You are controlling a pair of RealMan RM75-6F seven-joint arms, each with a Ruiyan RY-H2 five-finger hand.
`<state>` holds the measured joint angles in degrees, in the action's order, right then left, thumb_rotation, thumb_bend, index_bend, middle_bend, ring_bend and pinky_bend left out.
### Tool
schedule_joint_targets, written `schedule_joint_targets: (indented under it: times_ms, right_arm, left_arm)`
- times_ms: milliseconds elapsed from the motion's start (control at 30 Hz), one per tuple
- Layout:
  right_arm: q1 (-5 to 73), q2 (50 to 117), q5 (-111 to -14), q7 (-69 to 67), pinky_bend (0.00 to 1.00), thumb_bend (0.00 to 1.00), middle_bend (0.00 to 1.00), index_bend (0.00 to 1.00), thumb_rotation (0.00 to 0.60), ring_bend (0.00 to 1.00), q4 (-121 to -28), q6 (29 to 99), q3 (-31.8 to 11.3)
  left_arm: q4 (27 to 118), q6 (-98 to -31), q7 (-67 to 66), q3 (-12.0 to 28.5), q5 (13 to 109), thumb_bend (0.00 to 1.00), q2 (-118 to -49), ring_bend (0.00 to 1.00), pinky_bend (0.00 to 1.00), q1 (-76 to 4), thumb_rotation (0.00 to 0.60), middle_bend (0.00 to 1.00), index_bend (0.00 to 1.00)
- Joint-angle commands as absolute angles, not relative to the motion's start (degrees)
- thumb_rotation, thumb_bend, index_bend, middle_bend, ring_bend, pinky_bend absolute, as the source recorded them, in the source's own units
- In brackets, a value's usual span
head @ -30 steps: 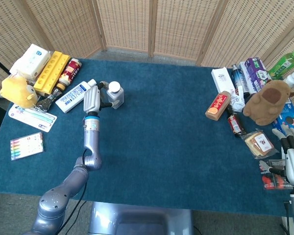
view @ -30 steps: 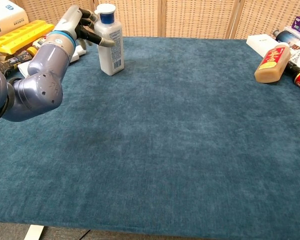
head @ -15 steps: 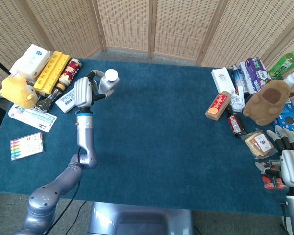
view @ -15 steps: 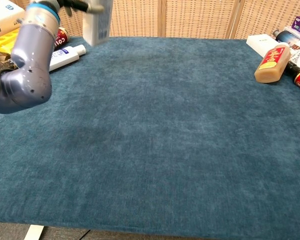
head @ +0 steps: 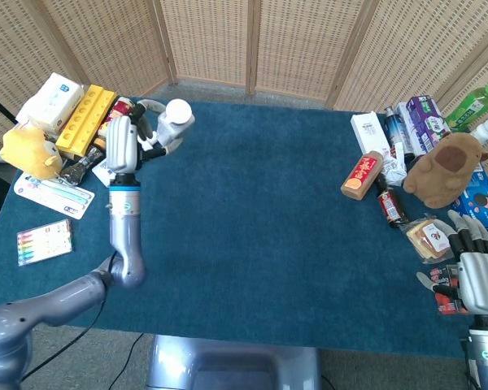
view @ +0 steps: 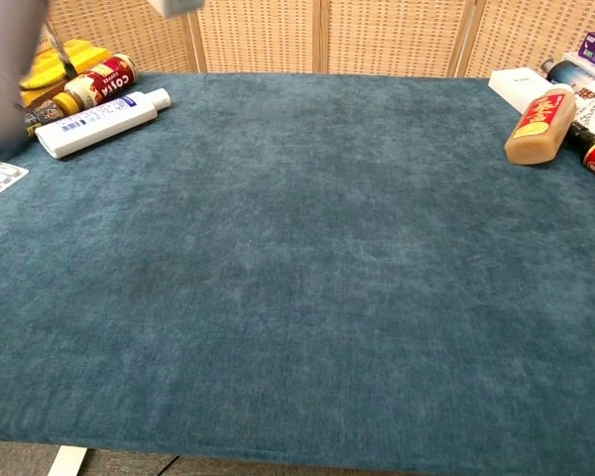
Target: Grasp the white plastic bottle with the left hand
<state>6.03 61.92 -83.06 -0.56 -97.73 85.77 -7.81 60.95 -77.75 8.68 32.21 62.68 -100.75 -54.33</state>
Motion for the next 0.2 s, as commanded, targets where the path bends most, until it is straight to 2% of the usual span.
schedule_joint_targets:
  times_ms: [33,200]
  right_arm:
    - [6.02,61.85,-83.18,-0.70,0.00,0.00,0.00,0.18,0.600,0.00,-97.81,85.90,-7.83]
    - [5.98,61.79,-83.34,-0.94,0.00,0.00,0.00,0.18,0.600,0.00,-97.57,86.03,-7.80]
  left_arm:
    - [67.17,-79.87,3.73,33.13,62.59,0.05,-96.61,0.74,0.72,-52.10,0.600,0.95,0.90]
    - [67.65,-79.21,2.72,33.00,61.78,0.05,-96.83,0.74,0.72,-51.92,0.600,0.95,0.90]
